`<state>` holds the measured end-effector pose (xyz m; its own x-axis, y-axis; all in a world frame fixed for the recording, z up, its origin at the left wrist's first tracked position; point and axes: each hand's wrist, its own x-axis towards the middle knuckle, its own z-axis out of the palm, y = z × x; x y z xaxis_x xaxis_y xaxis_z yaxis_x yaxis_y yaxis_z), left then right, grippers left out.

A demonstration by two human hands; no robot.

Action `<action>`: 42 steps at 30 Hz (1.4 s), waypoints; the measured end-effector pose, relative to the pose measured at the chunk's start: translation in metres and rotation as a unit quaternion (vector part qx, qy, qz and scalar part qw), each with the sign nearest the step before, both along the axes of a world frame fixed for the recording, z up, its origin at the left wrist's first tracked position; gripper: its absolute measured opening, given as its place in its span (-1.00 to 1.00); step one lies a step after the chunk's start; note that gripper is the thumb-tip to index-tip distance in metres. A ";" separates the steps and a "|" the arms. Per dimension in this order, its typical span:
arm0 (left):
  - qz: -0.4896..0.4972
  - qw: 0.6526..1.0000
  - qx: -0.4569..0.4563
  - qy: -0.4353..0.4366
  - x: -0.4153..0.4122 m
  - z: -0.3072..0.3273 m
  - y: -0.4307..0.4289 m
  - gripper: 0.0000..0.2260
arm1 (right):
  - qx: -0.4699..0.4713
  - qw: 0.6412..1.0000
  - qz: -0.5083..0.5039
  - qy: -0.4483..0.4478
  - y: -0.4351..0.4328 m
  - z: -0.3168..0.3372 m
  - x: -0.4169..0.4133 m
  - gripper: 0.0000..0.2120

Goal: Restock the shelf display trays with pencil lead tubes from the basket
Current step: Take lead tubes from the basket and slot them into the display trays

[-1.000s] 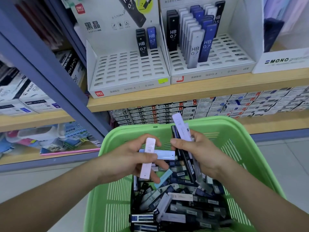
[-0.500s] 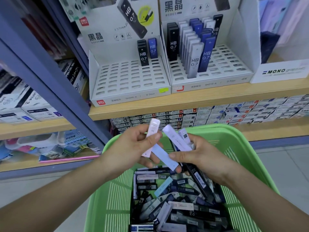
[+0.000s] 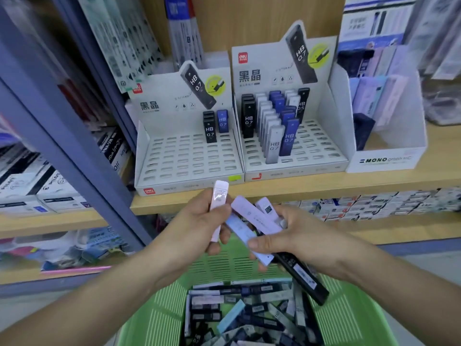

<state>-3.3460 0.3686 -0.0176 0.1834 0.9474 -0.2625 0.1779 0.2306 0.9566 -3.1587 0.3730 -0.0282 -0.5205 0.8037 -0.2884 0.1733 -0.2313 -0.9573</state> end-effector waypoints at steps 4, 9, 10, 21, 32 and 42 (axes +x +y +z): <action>0.013 1.000 0.018 -0.003 0.006 0.019 0.009 -0.87 | -0.015 0.999 -0.019 0.029 -0.001 0.017 0.002 -0.87; -0.024 0.994 0.109 0.018 0.015 0.035 0.014 -0.90 | -0.042 0.998 -0.029 0.033 -0.006 0.037 0.017 -0.85; -0.001 0.993 0.117 0.004 0.015 0.039 0.019 -0.91 | -0.044 0.998 -0.037 0.025 -0.006 0.039 0.023 -0.84; 0.031 0.979 0.203 -0.019 0.077 0.095 0.059 -0.89 | -0.127 0.913 -0.267 0.280 0.017 0.075 0.070 -0.78; -0.083 0.973 0.215 0.009 0.138 0.127 0.094 -0.79 | -0.100 0.880 -0.321 0.336 0.049 0.081 0.134 -0.71; -0.059 0.976 0.192 0.085 0.198 0.118 0.143 -0.79 | 0.022 0.881 -0.407 0.238 0.076 0.070 0.171 -0.85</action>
